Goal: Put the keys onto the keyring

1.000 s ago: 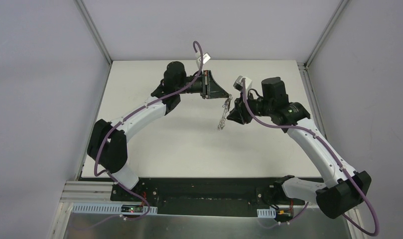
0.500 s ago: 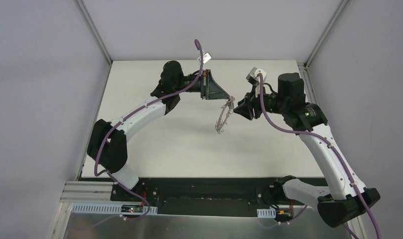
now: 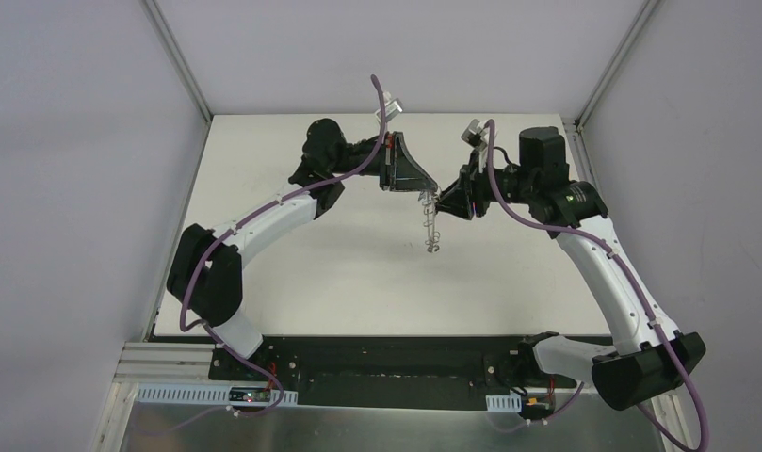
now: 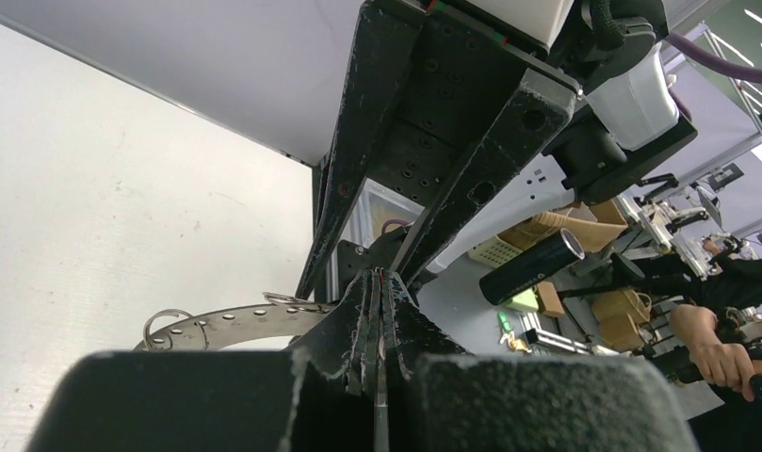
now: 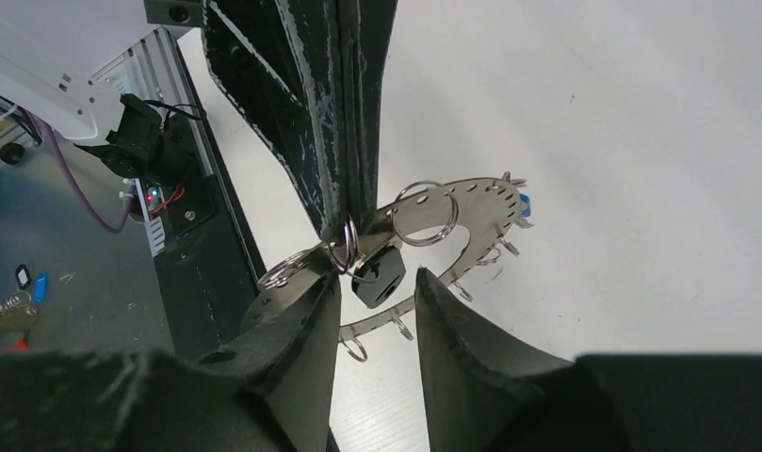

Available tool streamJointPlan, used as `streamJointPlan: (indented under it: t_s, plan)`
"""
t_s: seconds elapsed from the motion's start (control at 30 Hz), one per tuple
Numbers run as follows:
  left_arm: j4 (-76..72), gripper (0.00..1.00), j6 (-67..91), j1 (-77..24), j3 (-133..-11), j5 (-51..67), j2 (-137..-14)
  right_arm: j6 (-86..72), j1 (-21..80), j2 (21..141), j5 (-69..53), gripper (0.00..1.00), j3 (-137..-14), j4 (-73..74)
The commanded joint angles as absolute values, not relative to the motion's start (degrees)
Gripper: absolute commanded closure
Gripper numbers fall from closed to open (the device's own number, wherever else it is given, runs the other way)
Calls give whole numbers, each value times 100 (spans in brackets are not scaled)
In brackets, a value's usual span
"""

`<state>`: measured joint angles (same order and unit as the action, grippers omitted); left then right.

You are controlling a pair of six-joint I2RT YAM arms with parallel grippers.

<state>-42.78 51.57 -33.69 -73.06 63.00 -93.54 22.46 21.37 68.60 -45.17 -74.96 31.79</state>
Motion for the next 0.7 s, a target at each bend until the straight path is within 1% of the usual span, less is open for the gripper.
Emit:
streamJointPlan:
  t_s: [0.0, 0.27, 0.37, 0.47, 0.53, 0.6, 0.67]
  plan:
    - [-4904, 100, 5318, -3410, -7260, 6473, -9342, 2118, 2085, 6706, -4897, 63, -7617, 2818]
    - [-4930, 100, 5348, -3434, -7260, 6525, -9352, 2162, 2057, 6714, -5154, 64, -7667, 2793]
    - [-4947, 100, 5363, -3436, -7251, 6531, -9356, 2162, 2053, 6723, -5189, 68, -7673, 2792]
    - [-4957, 100, 5370, -3437, -7238, 6533, -9343, 2162, 2050, 6741, -5239, 76, -7672, 2793]
    - [-4966, 100, 5370, -3437, -7227, 6543, -9349, 2158, 2043, 6741, -5272, 80, -7685, 2790]
    - [-4966, 100, 5362, -3437, -7225, 6549, -9352, 2162, 2040, 6737, -5290, 83, -7697, 2794]
    - [-4970, 100, 5361, -3437, -7216, 6562, -9354, 2153, 2039, 6742, -5323, 84, -7700, 2793]
